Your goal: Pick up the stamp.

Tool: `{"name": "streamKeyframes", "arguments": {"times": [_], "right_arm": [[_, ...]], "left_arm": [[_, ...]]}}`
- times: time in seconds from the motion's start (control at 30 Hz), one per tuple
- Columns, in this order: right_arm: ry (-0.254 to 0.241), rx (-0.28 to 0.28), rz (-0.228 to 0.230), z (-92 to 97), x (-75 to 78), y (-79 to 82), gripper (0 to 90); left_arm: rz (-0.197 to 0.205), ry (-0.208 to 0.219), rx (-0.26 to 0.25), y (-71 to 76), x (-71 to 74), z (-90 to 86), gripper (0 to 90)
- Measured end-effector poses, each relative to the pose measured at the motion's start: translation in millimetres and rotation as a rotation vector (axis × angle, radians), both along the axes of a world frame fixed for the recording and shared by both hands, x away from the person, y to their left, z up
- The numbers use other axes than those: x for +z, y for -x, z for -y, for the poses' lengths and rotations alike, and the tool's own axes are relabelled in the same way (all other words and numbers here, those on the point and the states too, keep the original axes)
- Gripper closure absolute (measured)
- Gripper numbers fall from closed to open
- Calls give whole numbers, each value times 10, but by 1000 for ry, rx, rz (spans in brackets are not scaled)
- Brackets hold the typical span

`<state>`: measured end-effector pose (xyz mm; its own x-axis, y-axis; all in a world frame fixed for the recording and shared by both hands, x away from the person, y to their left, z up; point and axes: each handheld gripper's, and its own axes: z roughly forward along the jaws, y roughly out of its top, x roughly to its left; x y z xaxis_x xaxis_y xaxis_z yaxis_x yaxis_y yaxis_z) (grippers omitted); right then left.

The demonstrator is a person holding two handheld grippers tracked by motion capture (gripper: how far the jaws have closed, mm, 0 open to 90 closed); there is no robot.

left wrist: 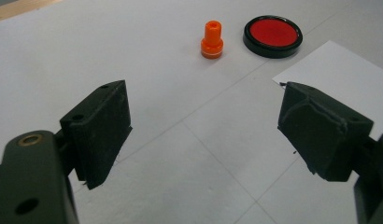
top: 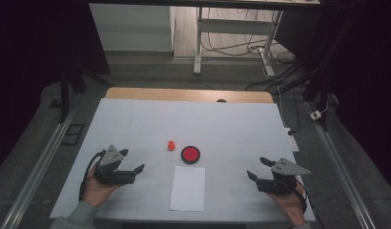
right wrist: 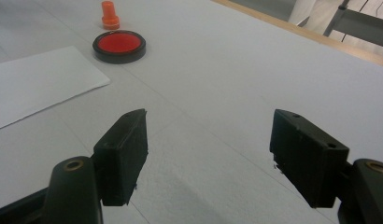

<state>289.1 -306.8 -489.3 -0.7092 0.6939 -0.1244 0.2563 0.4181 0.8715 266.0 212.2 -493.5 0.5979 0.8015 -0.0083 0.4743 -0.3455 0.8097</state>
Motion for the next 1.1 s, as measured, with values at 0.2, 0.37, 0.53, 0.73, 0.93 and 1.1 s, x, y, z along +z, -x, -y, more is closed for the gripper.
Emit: {"name": "streamKeyframes", "arguments": {"times": [0.2,0.37,0.53,0.73,0.93,1.1], "right_arm": [[2,0,-5,-2,-10,-1,274],[1,-1,-7,-2,-15,0,274],[3,-1,-9,-4,-27,0,274],[6,-1,-13,-15,-34,-1,275],[7,-2,-14,-18,-39,-3,275],[11,-3,-17,-21,-42,-1,275]], "left_arm": [[-10,7,-14,-103,31,61,176],[-15,-5,-37,-228,76,172,176],[-20,-20,-53,-303,90,245,178],[-25,-23,-63,-403,110,310,180],[-33,-25,-74,-516,130,393,181],[-38,-32,-86,-585,135,460,184]]}}
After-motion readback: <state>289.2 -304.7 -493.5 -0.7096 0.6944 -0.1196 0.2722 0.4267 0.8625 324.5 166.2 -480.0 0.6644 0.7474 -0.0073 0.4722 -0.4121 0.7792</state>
